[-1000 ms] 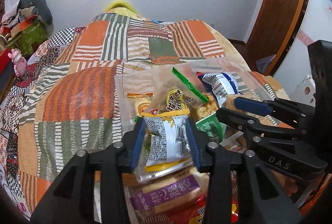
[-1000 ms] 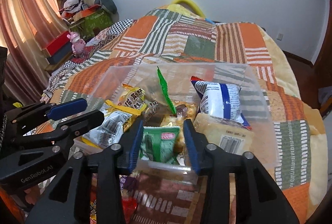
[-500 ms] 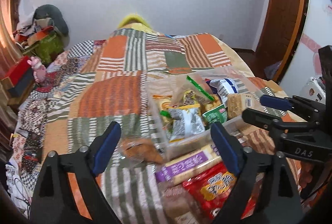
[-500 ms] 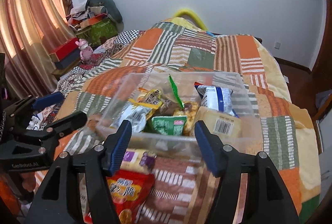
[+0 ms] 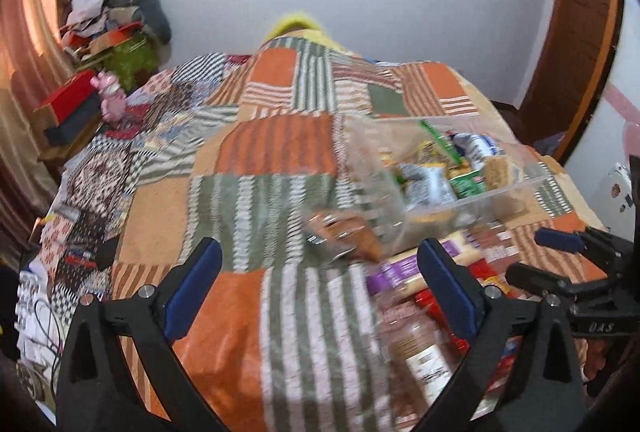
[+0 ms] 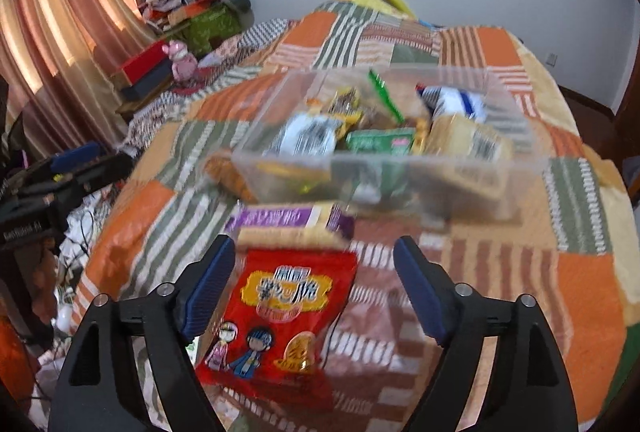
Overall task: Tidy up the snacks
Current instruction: 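Grasp the cracker tube with the left tool while the right tool grasps the red snack bag, then carry the cracker tube and red bag into the clear box, opening both tools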
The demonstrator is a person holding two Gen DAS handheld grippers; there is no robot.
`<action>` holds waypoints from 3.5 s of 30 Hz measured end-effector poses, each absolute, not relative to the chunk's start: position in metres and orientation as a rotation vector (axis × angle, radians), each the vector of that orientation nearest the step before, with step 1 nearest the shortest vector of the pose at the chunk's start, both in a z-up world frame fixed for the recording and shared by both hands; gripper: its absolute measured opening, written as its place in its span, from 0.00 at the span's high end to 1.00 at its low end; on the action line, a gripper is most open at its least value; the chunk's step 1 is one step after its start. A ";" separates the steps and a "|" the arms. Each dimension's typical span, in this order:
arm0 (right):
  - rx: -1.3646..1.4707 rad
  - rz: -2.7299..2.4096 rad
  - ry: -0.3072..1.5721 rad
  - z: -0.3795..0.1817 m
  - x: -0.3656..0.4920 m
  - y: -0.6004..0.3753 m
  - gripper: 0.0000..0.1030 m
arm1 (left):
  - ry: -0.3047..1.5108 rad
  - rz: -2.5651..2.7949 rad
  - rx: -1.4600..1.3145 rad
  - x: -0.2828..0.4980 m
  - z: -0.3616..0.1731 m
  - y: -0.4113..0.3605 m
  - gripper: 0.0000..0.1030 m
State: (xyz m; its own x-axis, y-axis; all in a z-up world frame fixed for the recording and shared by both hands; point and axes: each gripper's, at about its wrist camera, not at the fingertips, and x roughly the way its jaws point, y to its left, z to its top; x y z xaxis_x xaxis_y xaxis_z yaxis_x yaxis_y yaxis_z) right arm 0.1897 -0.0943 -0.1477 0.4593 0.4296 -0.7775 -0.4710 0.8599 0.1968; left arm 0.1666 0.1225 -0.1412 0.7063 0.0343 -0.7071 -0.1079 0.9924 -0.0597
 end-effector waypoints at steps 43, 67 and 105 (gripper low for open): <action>-0.076 0.471 0.984 -0.164 0.162 -0.139 0.37 | 1.105 -0.173 -0.108 0.144 -0.241 0.031 0.54; -0.005 0.441 0.864 -0.124 0.184 -0.151 0.37 | 0.926 -0.146 -0.107 0.161 -0.169 0.047 0.68; -0.021 0.381 0.818 -0.126 0.309 -0.119 0.37 | 0.803 -0.204 -0.140 0.335 -0.131 0.030 0.68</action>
